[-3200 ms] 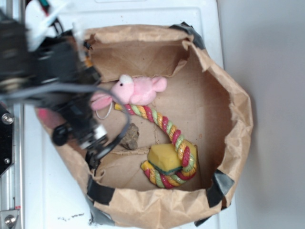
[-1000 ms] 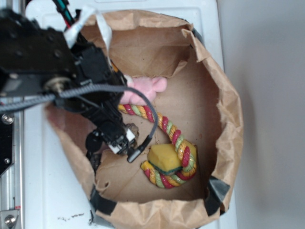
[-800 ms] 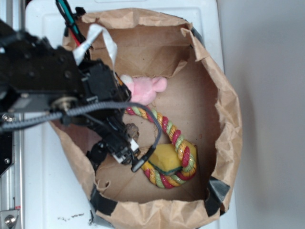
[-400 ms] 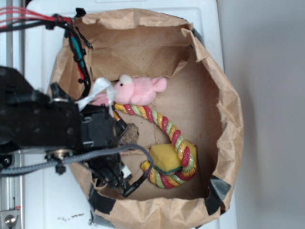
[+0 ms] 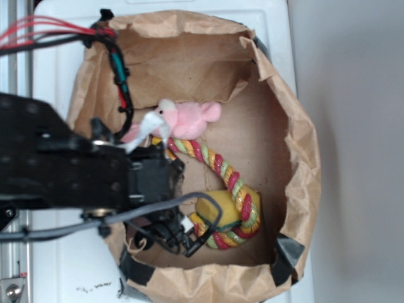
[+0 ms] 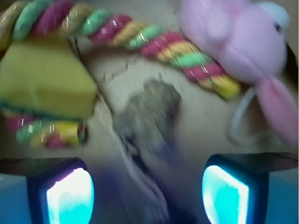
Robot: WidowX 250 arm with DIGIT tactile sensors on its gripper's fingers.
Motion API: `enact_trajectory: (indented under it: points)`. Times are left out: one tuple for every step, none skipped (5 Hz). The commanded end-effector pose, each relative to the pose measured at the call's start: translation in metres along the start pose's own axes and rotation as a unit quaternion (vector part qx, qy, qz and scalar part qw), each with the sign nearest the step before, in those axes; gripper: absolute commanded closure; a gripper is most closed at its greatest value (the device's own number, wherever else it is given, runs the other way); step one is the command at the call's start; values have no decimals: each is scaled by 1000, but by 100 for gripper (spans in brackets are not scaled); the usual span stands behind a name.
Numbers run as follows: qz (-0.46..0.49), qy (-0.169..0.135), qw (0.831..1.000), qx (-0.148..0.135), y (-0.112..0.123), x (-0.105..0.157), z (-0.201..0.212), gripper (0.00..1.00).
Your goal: Grab the rock.
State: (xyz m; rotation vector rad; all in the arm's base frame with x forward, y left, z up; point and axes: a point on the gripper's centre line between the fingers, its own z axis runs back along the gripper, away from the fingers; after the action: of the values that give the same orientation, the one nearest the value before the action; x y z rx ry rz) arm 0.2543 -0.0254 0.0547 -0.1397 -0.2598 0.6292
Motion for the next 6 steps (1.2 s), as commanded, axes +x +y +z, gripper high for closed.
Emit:
enact_trajectory:
  points:
    - [28, -25, 999, -7, -6, 47, 5, 0]
    - [32, -21, 999, -5, -8, 56, -1, 0]
    - [14, -25, 999, 15, -10, 51, -14, 0]
    - [9, -32, 999, 19, -10, 46, -15, 100]
    - [6, -39, 999, 21, -10, 46, -13, 100]
    - [3, -49, 999, 21, -7, 47, -9, 100]
